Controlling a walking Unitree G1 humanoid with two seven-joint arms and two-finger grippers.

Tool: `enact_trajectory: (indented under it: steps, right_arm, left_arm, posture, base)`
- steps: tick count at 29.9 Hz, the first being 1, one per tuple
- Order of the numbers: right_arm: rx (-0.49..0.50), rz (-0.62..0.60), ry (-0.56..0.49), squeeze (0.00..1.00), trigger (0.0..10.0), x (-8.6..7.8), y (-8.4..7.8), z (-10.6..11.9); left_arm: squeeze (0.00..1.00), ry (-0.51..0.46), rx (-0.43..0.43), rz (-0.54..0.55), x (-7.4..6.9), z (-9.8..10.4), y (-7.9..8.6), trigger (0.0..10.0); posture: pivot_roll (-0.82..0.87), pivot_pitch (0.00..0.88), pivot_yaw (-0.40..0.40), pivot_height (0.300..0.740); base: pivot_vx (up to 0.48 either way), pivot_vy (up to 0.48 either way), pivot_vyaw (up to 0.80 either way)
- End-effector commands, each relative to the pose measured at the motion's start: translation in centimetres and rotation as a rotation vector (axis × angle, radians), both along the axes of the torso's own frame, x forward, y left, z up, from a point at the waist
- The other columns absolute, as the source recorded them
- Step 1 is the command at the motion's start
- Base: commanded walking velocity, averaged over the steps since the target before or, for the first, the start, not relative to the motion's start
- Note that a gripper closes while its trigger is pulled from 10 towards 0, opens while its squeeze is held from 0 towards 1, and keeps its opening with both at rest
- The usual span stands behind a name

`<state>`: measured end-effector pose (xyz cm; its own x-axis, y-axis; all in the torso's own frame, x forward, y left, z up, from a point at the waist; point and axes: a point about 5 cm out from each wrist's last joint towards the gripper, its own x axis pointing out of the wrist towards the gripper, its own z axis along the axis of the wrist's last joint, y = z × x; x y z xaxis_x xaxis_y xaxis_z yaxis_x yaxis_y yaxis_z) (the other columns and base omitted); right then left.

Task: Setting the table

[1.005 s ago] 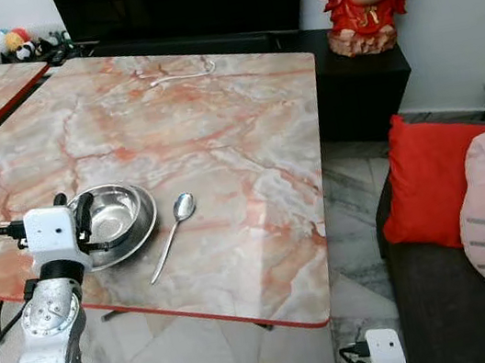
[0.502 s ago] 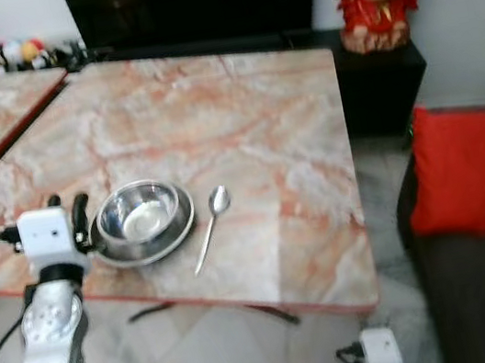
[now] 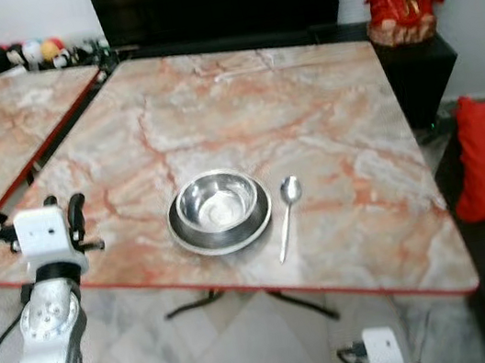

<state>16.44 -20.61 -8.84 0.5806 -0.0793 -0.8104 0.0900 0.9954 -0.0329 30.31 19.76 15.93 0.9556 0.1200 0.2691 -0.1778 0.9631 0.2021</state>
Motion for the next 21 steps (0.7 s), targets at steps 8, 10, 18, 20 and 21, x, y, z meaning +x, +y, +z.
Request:
enact_trajectory:
  steps: [8, 10, 18, 20, 21]
  right_arm:
    - [0.011, 0.001, -0.004, 0.0, 10.0, 0.31, 0.34, 0.06]
    - [0.01, 0.003, -0.003, 0.0, 10.0, 0.32, 0.32, 0.07]
    - [0.01, 0.002, -0.004, 0.0, 10.0, 0.33, 0.29, 0.08]
    - [0.01, 0.002, -0.004, 0.0, 10.0, 0.35, 0.3, 0.09]
    - [0.01, 0.002, -0.004, 0.0, 10.0, 0.35, 0.3, 0.09]
  left_arm:
    - [0.0, -0.016, 0.008, 0.025, -0.07, 0.61, 0.68, 10.0]
    - [0.0, -0.017, 0.008, 0.028, -0.08, 0.64, 0.79, 10.0]
    - [0.0, -0.009, 0.005, 0.023, -0.15, 0.52, 0.67, 10.0]
    - [0.0, -0.01, 0.004, 0.022, -0.16, 0.55, 0.65, 10.0]
    - [0.0, -0.01, 0.003, 0.022, -0.16, 0.56, 0.65, 10.0]
  posture:
    - [0.08, 0.0, -0.032, 0.74]
    - [0.08, 0.0, -0.032, 0.74]
    - [0.07, 0.0, -0.031, 0.74]
    - [0.07, 0.0, -0.031, 0.74]
    - [0.07, 0.0, -0.031, 0.74]
  base:
    - [0.0, 0.48, 0.0]
    - [0.0, 0.48, 0.0]
    - [0.0, 0.48, 0.0]
    - [0.0, 0.48, 0.0]
    - [0.0, 0.48, 0.0]
